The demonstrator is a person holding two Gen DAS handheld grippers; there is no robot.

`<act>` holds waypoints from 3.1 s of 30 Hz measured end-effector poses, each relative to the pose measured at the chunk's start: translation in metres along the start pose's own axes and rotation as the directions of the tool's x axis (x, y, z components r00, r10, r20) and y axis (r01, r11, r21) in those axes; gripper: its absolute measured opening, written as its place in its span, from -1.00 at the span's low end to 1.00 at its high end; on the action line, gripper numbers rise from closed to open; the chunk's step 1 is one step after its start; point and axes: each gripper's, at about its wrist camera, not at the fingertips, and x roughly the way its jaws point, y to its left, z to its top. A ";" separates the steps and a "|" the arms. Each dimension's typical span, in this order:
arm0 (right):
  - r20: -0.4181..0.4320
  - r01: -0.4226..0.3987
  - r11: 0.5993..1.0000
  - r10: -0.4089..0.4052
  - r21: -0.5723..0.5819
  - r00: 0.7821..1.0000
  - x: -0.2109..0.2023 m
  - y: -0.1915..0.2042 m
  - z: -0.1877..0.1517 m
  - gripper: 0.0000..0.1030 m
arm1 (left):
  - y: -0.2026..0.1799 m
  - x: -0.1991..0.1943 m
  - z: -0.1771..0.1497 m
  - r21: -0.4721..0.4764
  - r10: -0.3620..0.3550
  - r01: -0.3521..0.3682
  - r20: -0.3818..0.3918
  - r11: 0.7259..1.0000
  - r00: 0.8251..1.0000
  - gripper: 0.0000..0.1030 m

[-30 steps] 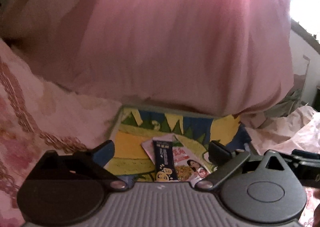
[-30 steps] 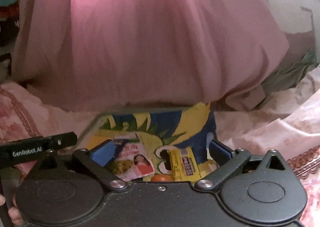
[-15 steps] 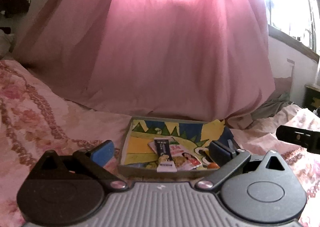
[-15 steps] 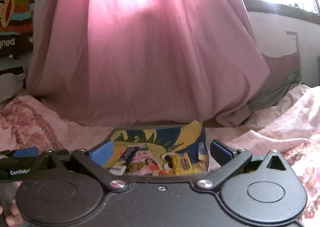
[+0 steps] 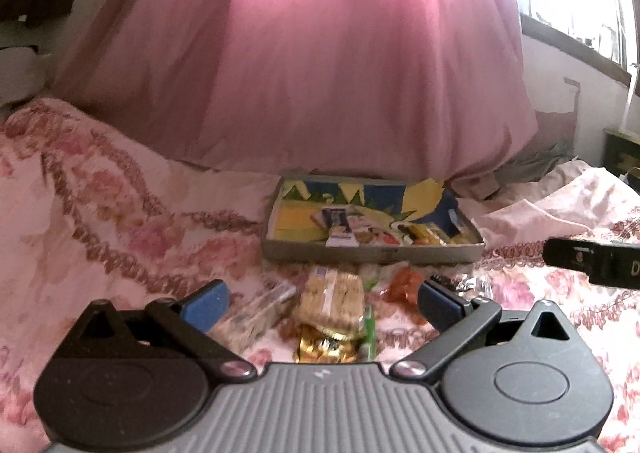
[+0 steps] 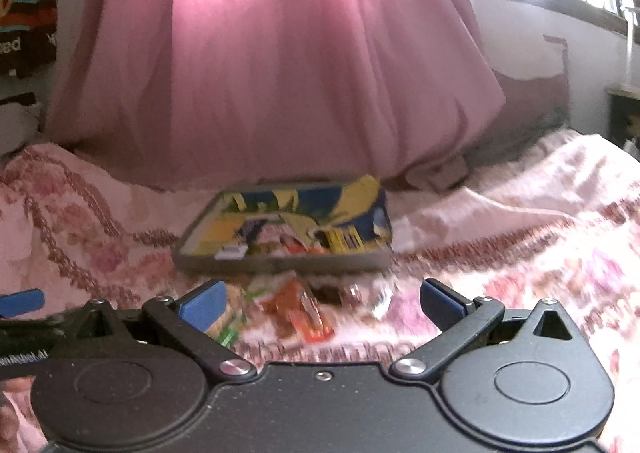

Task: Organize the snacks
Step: 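Move both tools back toward the remaining snacks beside the tray, then grasp the green stick with the left gripper while the right grasps the orange jerky pouch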

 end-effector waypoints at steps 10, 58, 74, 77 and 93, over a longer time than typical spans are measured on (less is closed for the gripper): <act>-0.109 0.041 0.999 -0.041 -0.006 0.993 -0.014 0.004 -0.028 0.99 | 0.002 -0.017 -0.014 -0.001 0.043 -0.043 -0.048 0.999 0.998 0.99; -0.277 -0.048 0.997 0.061 0.053 0.959 0.035 0.003 -0.028 0.99 | -0.003 0.044 -0.012 0.058 0.086 -0.072 -0.318 0.996 0.944 0.99; -0.292 -0.065 0.998 0.057 -0.019 0.955 0.062 -0.002 -0.012 0.99 | -0.016 0.090 0.009 0.178 0.017 0.054 -0.375 0.983 0.927 0.99; -0.273 -0.086 0.992 0.059 -0.090 0.960 0.069 -0.003 -0.004 0.99 | -0.021 0.102 0.007 0.186 -0.006 0.084 -0.381 0.979 0.924 0.99; -0.328 -0.280 0.955 0.234 -0.097 0.915 0.151 -0.019 0.004 0.99 | -0.024 0.143 -0.020 0.113 -0.153 0.225 -0.446 0.968 0.882 0.96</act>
